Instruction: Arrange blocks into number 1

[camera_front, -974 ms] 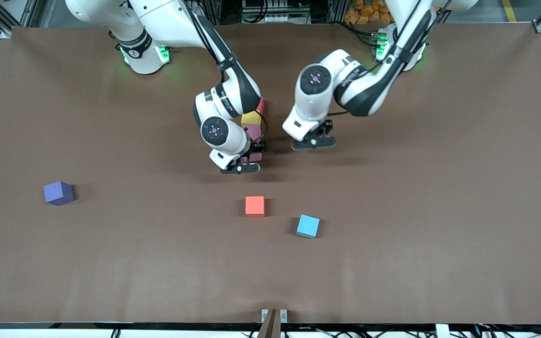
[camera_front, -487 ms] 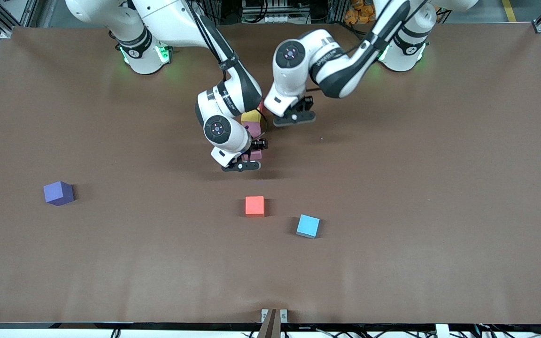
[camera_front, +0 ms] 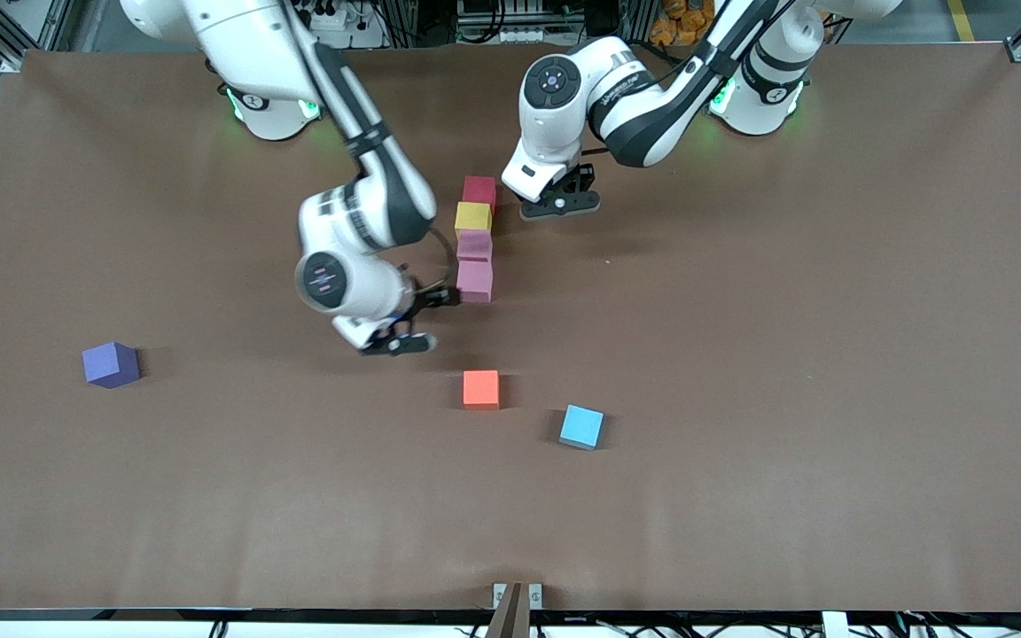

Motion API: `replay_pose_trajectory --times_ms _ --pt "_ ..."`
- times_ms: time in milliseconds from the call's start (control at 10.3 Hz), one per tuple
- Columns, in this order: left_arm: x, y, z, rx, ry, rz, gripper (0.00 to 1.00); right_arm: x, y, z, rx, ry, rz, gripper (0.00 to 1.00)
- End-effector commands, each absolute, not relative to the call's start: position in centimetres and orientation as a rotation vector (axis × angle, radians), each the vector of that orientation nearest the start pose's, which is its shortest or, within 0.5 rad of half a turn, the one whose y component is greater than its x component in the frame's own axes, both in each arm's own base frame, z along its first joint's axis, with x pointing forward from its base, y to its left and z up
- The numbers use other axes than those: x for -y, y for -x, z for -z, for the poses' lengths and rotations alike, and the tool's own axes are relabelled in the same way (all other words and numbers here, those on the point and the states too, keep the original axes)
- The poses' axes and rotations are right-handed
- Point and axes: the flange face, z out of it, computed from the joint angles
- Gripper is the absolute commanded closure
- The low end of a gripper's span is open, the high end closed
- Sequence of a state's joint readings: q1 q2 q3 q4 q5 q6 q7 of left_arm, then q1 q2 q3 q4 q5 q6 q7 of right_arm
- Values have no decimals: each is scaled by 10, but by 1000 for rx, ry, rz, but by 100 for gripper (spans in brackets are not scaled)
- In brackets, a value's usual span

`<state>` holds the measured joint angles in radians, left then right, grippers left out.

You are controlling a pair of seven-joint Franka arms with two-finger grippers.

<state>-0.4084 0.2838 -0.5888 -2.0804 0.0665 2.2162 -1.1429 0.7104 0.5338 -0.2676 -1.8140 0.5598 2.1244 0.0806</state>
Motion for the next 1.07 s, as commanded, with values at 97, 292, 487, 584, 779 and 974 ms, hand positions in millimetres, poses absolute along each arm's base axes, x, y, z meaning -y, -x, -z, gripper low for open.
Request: replay_pose_trajectory --times_ms 97,292,487,584,779,974 --pt "504 -239 -316 118 3116 -264 100 -227 -594 -276 171 2891 -396 0" --pt "531 -176 -321 83 3150 -286 100 -176 -616 -303 242 3010 -468 0" --pt "558 -125 -314 60 3200 -336 100 -150 -626 -335 248 3071 -527 0" --pt "569 -108 -306 64 3215 -366 100 -135 -631 -363 202 3073 -470 0" --pt "584 -102 -282 86 3199 -319 100 -94 -636 -431 53 3067 -262 0" --pt "598 -113 -260 140 3193 -221 100 -54 -632 -477 -6 3098 -148 0"
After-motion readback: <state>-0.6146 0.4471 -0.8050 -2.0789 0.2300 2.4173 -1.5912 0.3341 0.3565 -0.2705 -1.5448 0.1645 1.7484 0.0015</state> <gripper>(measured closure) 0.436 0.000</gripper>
